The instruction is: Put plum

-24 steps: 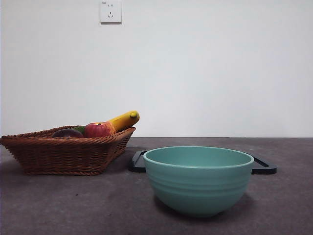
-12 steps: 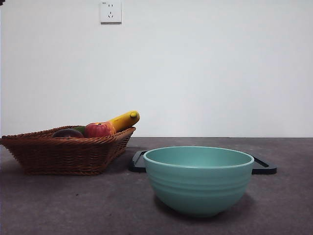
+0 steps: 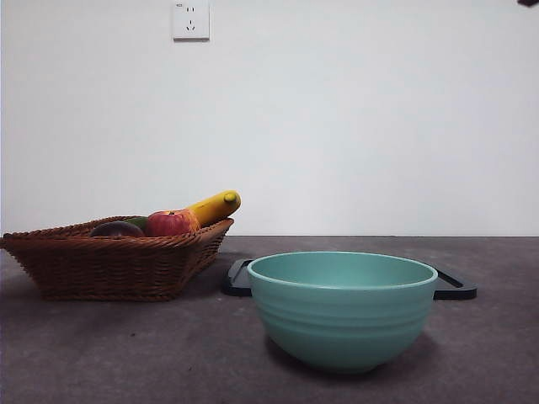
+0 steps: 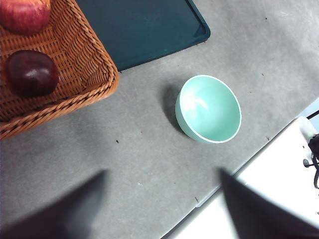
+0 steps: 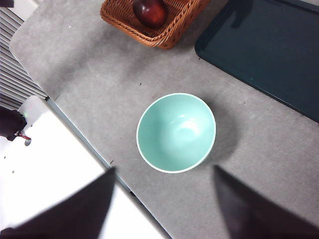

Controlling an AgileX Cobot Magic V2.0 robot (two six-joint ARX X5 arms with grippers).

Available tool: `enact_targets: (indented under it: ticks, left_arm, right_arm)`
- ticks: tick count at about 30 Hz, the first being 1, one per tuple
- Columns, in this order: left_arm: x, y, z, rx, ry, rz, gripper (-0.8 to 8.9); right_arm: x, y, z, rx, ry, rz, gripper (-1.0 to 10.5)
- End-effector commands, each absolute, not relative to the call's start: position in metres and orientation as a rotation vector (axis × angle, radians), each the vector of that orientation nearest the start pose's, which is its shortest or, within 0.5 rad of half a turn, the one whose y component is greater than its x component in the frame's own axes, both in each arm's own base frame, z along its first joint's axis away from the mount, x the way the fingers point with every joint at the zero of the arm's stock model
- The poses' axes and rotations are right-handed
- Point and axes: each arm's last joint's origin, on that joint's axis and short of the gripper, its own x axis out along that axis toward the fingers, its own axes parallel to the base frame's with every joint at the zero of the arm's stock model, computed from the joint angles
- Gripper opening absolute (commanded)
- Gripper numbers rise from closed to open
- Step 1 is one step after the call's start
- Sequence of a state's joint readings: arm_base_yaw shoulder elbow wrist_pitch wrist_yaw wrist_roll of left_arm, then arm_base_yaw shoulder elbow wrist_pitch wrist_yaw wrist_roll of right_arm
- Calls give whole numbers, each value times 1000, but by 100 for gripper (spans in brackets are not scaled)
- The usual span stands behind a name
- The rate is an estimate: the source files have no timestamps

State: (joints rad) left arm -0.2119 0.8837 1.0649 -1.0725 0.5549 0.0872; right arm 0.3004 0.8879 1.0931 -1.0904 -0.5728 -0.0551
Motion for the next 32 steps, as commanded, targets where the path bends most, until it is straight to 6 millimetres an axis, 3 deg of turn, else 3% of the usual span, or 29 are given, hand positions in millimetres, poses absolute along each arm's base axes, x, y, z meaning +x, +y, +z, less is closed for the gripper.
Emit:
enact_targets:
  ticks: [1,16,23,32]
  left_arm:
    - [136,-45,346,-78,843,-760,511]
    - [145,-47,346,-56,825,-689,508]
    - [173,-56,344,-25,803,-609,500]
    - [228,-74,343,27,848,-510,495]
  right_arm:
    - [129,57,351,65,858,851,411]
    - [129,57,351,68,857,849,411]
    - [130,57,352,70,853,848,412]
    - [130,57,352,70,853,848,411]
